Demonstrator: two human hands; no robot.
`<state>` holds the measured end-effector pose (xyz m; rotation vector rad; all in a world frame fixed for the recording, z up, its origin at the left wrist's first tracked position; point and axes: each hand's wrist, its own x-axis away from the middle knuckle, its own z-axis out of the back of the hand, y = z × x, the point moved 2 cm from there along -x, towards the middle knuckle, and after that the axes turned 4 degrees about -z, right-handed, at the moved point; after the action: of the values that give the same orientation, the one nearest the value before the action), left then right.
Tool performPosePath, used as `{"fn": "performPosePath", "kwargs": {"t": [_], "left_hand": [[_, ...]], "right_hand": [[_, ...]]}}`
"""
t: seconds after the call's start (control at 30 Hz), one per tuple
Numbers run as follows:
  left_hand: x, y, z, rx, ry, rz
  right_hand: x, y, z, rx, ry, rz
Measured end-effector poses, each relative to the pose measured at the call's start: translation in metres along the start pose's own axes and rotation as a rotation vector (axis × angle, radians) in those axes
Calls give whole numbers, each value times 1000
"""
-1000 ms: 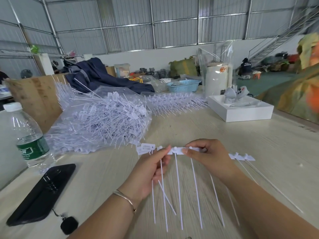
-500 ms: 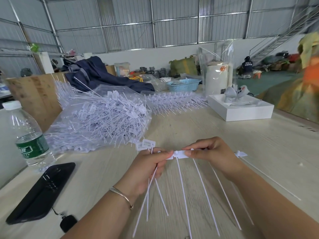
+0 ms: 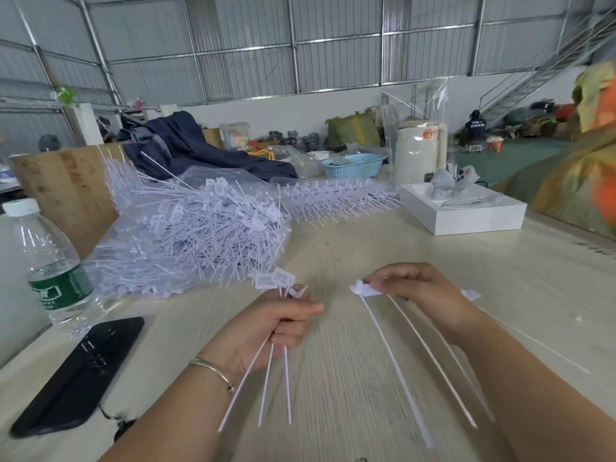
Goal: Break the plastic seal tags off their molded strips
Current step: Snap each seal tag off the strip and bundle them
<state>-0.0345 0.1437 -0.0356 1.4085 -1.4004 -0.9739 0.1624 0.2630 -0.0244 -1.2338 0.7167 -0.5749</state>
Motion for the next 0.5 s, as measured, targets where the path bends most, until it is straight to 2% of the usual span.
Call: {"fn": "performPosePath", "kwargs": {"t": [0.13,0.23,0.4,0.5], "left_hand": [[-5,-12,-4,-102,127,95],[-6,-17,-10,-54,166,144],[-6,-17,-14,-21,213,146],[-7,-15,-13,-74,240,77]], "right_hand": [[-1,-3,-10,47,-9,29],[1,-9,-14,29,-13,40],[-2,2,-20,289,15,94],[0,5,-21,394,42,168]]}}
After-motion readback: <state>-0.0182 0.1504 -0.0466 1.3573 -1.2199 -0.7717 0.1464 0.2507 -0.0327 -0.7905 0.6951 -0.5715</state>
